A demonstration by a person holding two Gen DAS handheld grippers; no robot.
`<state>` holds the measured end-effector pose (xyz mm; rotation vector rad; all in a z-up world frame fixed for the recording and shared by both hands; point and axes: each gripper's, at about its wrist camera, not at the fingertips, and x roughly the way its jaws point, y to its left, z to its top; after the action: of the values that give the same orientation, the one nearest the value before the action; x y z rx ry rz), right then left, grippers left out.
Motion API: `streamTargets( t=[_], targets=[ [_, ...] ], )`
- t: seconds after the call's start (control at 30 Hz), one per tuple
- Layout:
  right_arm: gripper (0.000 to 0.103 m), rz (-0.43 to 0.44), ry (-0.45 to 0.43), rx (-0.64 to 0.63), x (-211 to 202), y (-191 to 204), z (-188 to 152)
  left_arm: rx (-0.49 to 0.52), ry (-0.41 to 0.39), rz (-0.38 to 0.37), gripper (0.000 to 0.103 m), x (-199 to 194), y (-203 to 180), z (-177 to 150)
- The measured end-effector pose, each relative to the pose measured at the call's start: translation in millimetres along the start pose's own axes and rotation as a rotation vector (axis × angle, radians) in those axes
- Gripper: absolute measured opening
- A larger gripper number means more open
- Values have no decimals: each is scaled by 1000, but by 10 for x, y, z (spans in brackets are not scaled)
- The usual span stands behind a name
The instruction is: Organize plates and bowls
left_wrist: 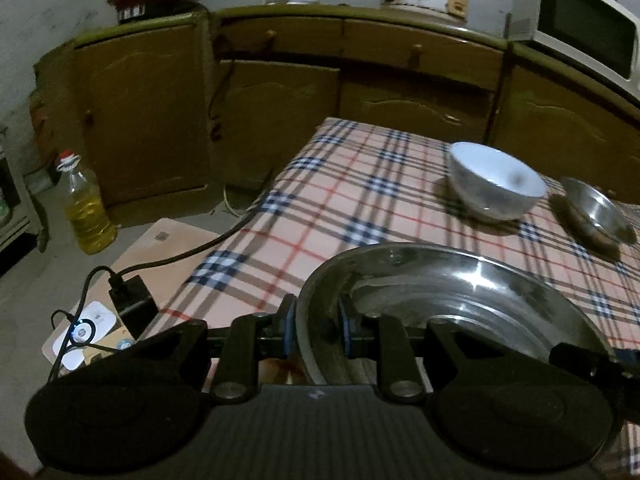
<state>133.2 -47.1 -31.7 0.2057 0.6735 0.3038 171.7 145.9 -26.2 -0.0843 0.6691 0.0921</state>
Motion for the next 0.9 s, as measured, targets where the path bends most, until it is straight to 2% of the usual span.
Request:
streamTargets(
  t=[0.23, 0.37, 0.53, 0.63, 0.7, 0.73, 0.9],
  targets=[
    [41, 10, 26, -23, 137, 43, -95, -7, 11, 20, 22, 81, 66, -40],
    [43, 23, 68, -14, 190, 4, -124, 11, 20, 45, 23, 93, 52, -94],
    [49, 16, 29, -2, 42, -129, -81, 36, 7, 73, 24, 29, 33, -138],
    [54, 8, 2, -20, -145, -281, 9, 30, -15, 107, 26, -63, 54, -137],
    [65, -7, -30, -41, -302, -429, 65, 20, -40, 135, 25, -165, 45, -116],
    [66, -23, -43, -50, -381, -517, 93, 15, -54, 137, 25, -229, 27, -96],
    [68, -104, -90, -17, -697, -1098, 297, 33, -100, 59, 25, -486, -333, 74]
  ],
)
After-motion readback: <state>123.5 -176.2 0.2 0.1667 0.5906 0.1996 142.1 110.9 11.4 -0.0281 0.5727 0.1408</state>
